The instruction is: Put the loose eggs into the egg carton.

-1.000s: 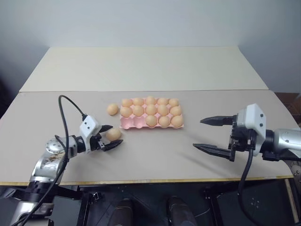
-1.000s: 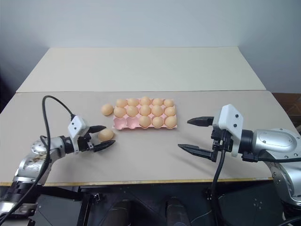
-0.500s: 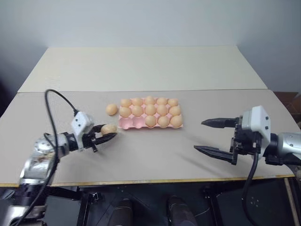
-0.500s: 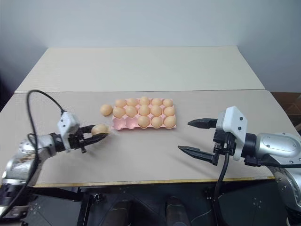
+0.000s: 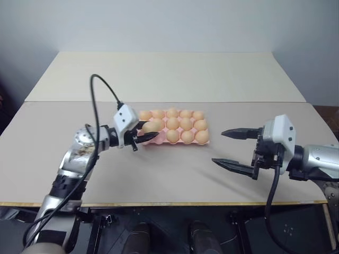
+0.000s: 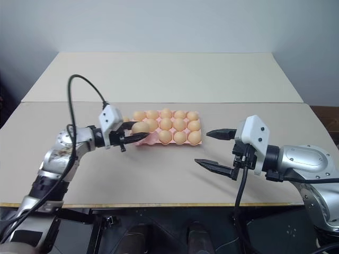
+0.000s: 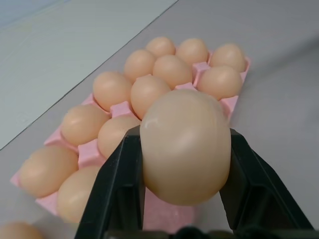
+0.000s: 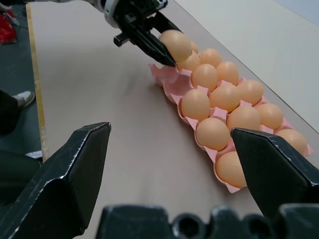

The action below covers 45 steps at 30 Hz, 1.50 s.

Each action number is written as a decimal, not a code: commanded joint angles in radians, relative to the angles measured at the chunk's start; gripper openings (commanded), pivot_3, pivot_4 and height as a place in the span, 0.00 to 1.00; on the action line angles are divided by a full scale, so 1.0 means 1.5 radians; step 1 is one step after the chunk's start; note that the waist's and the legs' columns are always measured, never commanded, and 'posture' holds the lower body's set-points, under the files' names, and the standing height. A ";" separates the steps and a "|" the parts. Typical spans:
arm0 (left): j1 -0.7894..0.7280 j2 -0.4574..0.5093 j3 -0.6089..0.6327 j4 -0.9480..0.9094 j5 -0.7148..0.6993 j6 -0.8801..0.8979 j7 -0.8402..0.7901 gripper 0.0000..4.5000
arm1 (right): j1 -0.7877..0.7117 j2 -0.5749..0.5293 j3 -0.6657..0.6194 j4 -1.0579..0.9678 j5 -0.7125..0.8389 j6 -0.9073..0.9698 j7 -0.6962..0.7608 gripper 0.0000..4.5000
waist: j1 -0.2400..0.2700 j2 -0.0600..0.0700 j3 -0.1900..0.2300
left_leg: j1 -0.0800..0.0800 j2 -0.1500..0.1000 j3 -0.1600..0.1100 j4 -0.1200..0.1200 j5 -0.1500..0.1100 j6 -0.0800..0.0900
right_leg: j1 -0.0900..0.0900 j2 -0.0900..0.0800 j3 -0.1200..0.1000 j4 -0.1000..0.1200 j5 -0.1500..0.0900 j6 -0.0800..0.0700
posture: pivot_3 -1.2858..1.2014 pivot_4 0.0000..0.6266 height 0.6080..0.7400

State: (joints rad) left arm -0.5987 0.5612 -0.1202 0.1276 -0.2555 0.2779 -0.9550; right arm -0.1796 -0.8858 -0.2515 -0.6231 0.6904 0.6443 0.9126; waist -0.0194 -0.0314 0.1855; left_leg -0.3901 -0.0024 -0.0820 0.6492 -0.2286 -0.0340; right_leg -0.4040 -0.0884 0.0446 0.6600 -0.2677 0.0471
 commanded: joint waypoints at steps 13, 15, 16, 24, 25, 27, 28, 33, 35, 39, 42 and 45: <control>-0.039 0.030 0.088 0.002 -0.051 0.009 -0.048 0.99 | -0.001 -0.006 -0.023 -0.031 0.038 0.001 -0.050 1.00 | -0.001 0.000 0.000 | 0.000 0.000 0.000 0.001 0.000 0.000 | 0.000 0.000 0.000 0.001 0.000 0.000 | 0.52 0.24 1.00; -0.039 0.073 0.125 0.015 -0.060 0.003 -0.064 0.99 | -0.004 -0.005 -0.018 -0.025 0.036 -0.002 -0.049 1.00 | -0.003 0.000 0.000 | 0.000 0.000 0.000 0.001 0.000 0.000 | 0.000 0.000 0.000 0.001 0.000 0.000 | 0.52 0.24 1.00; -0.037 0.092 0.139 0.022 -0.063 0.003 -0.069 0.99 | -0.006 -0.005 -0.016 -0.024 0.034 -0.004 -0.047 1.00 | -0.005 0.000 0.000 | 0.000 0.000 0.000 0.001 0.000 0.000 | 0.000 0.000 0.000 0.001 0.000 0.000 | 0.52 0.24 1.00; 0.184 0.290 0.325 -0.138 -0.215 0.141 -0.205 0.99 | -0.028 -0.013 -0.002 0.031 0.000 -0.031 -0.020 1.00 | -0.015 0.001 0.000 | 0.001 0.001 0.000 -0.001 0.000 0.000 | 0.000 0.000 0.000 0.001 0.000 0.000 | 0.52 0.24 1.00; 0.220 0.295 0.352 -0.168 -0.225 0.157 -0.196 0.99 | -0.033 -0.016 -0.005 0.040 -0.001 -0.032 -0.014 1.00 | -0.012 0.000 0.000 | 0.001 0.001 0.000 0.000 0.000 0.000 | 0.000 0.000 0.000 0.001 0.000 0.000 | 0.52 0.24 1.00; 0.280 0.290 0.404 -0.214 -0.240 0.185 -0.169 0.99 | -0.035 -0.020 -0.011 0.051 0.002 -0.034 0.002 1.00 | -0.009 0.000 0.000 | 0.001 0.001 0.000 0.000 0.000 0.000 | 0.000 0.000 0.000 0.001 0.000 0.000 | 0.52 0.24 1.00; 0.305 0.285 0.427 -0.229 -0.243 0.194 -0.153 0.99 | -0.035 -0.022 -0.013 0.055 0.004 -0.035 0.010 1.00 | -0.009 0.000 0.000 | 0.001 0.001 0.000 0.000 0.000 0.000 | 0.000 0.000 0.000 0.001 0.000 0.000 | 0.52 0.24 1.00; 0.374 0.260 0.484 -0.279 -0.257 0.222 -0.093 0.99 | -0.034 -0.034 -0.005 0.073 -0.010 -0.048 0.040 1.00 | -0.009 0.000 0.000 | 0.001 0.001 0.000 0.000 0.000 0.000 | 0.000 0.000 0.000 0.000 0.000 0.000 | 0.52 0.24 1.00; 0.383 0.252 0.486 -0.289 -0.266 0.229 -0.081 0.99 | -0.045 -0.035 -0.002 0.084 -0.015 -0.048 0.043 1.00 | -0.009 0.000 0.000 | 0.001 0.001 0.000 0.000 0.000 0.000 | 0.000 0.000 0.000 0.000 0.000 0.000 | 0.52 0.24 1.00; 0.320 0.215 0.419 -0.242 -0.229 0.206 -0.009 0.99 | -0.061 -0.029 0.007 0.094 -0.019 -0.051 0.047 1.00 | -0.007 0.000 0.000 | 0.001 0.001 0.000 0.000 0.000 0.000 | 0.000 0.000 0.000 0.001 0.000 0.000 | 0.52 0.24 1.00; 0.232 0.179 0.340 -0.166 -0.163 0.174 0.056 0.99 | -0.071 -0.023 0.018 0.095 -0.023 -0.051 0.050 1.00 | -0.002 0.000 0.000 | 0.002 0.000 0.000 0.000 0.000 0.000 | 0.001 0.000 0.000 0.001 0.000 0.000 | 0.52 0.24 1.00; 0.124 0.131 0.272 -0.047 -0.099 0.130 0.109 0.99 | -0.075 -0.019 0.026 0.093 -0.031 -0.055 0.045 1.00 | 0.002 0.000 0.000 | 0.001 0.000 0.000 0.000 0.000 0.000 | 0.001 0.000 0.000 0.000 0.000 0.000 | 0.52 0.24 1.00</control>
State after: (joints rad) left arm -0.3667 0.7659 0.3115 0.0019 -0.4491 0.5216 -0.8315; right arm -0.2778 -0.9130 -0.2013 -0.4657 0.6472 0.5920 0.9805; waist -0.0159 -0.0315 0.1854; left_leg -0.3894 -0.0027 -0.0820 0.6495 -0.2287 -0.0339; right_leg -0.4036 -0.0890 0.0445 0.6608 -0.2677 0.0473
